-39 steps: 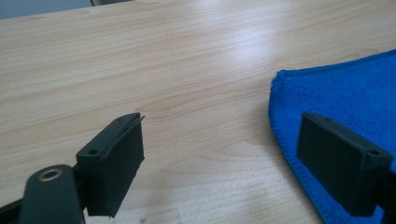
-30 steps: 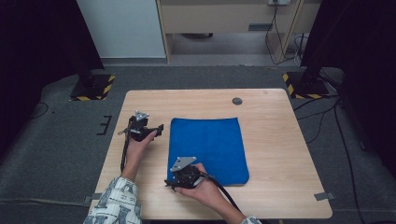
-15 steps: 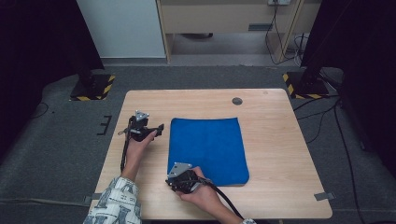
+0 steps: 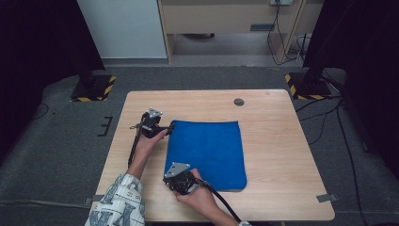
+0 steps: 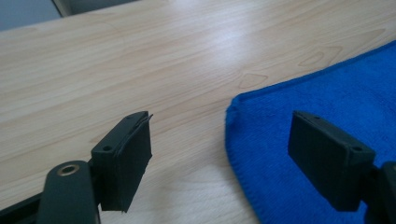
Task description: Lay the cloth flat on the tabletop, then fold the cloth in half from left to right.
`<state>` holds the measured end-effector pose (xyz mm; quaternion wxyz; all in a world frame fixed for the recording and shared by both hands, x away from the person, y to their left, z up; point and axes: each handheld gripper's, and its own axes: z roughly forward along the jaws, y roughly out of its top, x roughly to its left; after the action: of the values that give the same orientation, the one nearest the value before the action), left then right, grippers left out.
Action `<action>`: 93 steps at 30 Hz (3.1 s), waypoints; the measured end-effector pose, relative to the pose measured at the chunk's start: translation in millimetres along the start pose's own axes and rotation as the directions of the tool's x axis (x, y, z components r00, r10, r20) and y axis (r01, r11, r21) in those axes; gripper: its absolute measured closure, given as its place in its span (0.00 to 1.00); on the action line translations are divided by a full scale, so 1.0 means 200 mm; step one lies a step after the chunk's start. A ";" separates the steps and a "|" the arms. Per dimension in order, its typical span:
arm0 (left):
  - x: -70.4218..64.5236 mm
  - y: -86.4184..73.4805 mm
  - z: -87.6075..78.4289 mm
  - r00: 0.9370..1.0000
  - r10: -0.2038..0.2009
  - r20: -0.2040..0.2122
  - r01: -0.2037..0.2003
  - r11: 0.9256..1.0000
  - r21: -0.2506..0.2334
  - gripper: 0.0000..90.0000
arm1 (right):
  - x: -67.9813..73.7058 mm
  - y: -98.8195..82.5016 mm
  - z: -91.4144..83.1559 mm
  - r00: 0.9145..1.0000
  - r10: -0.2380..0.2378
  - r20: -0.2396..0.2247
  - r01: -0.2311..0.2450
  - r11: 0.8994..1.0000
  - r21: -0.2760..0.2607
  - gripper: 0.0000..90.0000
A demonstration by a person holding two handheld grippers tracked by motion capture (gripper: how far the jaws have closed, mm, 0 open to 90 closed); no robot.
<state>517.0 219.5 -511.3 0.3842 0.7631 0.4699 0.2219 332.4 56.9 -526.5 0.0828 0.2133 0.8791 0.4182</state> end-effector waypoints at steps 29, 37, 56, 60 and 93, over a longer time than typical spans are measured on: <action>-0.03 0.04 0.14 0.997 0.011 0.080 -0.017 0.997 0.079 0.97 | 0.00 -0.02 -0.07 1.000 0.017 -0.004 -0.017 0.999 -0.047 0.96; -0.04 0.10 0.08 0.996 -0.012 0.083 0.010 1.000 0.021 0.98 | 0.01 0.00 -0.10 1.000 0.020 0.007 -0.020 0.998 -0.067 0.97; -0.06 0.24 -0.08 0.995 0.001 0.097 0.000 1.000 -0.012 0.98 | 0.03 0.11 -0.24 0.998 0.053 0.026 -0.048 0.985 -0.163 0.97; -0.03 0.25 -0.09 0.996 -0.003 0.089 0.004 1.000 -0.011 0.98 | 0.05 0.11 -0.24 0.999 0.044 0.021 -0.040 0.986 -0.161 0.97; 0.15 0.28 -0.37 0.998 -0.018 0.058 0.020 0.999 -0.032 0.98 | 0.25 0.35 -0.18 0.999 0.024 -0.040 -0.033 0.969 -0.245 0.97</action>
<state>509.9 259.5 -422.7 0.4120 0.7583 0.4624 0.2035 297.6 92.5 -447.7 0.0863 0.2064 0.8187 0.5288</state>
